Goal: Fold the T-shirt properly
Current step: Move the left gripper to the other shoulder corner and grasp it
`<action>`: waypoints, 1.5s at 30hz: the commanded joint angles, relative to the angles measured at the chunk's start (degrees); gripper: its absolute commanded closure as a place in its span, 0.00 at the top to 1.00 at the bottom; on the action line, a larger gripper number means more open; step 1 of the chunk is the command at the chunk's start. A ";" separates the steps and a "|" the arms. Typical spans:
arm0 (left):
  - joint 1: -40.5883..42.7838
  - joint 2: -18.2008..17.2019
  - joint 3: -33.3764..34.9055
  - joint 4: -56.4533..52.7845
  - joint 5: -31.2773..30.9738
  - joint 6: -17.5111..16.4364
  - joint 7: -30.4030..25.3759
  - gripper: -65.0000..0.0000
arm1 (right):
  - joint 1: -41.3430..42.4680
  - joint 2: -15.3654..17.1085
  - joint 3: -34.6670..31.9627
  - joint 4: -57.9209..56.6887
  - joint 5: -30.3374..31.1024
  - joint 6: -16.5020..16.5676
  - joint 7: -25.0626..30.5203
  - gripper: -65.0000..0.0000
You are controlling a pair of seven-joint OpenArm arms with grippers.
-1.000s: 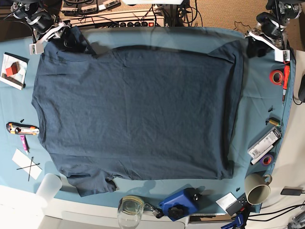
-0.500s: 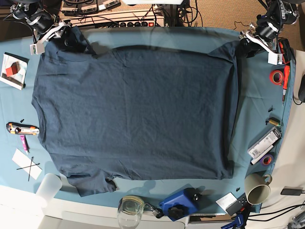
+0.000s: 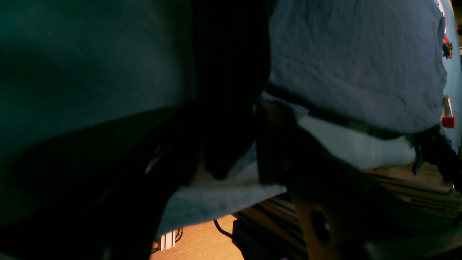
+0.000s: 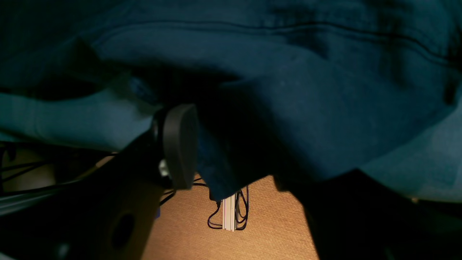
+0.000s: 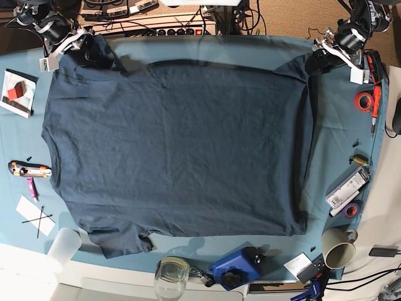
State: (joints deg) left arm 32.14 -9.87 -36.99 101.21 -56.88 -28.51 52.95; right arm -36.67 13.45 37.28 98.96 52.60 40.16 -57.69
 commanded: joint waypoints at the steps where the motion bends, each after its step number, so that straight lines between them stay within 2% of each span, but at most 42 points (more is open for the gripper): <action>1: 0.24 -0.48 -0.37 0.63 -0.81 -0.02 -0.44 0.40 | -0.66 0.52 0.17 0.24 -1.22 -0.16 -2.80 0.48; 14: 0.59 -0.46 -3.72 7.93 1.18 0.15 -0.83 0.40 | -0.66 0.50 0.17 0.24 -1.22 -0.16 -2.99 0.48; 21: 1.22 -0.44 -3.67 6.78 1.79 0.15 -0.59 0.40 | -0.63 0.50 0.17 0.24 -1.22 -0.16 -2.99 0.48; 26: 1.84 0.20 -3.67 6.78 -1.49 0.09 1.51 0.40 | -0.63 0.50 0.17 0.24 -1.22 -0.16 -2.97 0.48; 31: 1.84 2.23 -3.65 5.97 -0.57 -0.11 1.16 0.40 | -0.63 0.50 0.17 0.24 -1.22 -0.16 -2.95 0.48; 36: 1.57 2.25 -3.65 5.40 -0.50 -0.11 1.01 0.40 | -0.63 0.52 0.17 0.24 -1.20 -0.16 -2.95 0.48; 40: 0.76 2.23 -3.63 3.61 2.08 -0.94 -0.85 0.40 | -0.63 0.52 0.17 0.24 -1.18 -0.16 -2.93 0.48; 45: 0.74 2.27 -3.63 0.94 -1.57 -1.40 2.36 0.40 | -0.63 0.52 0.17 0.24 -1.18 -0.16 -2.89 0.48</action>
State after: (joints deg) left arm 32.56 -7.14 -40.32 101.58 -57.78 -29.65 55.40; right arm -36.67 13.47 37.34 99.00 52.69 40.18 -58.24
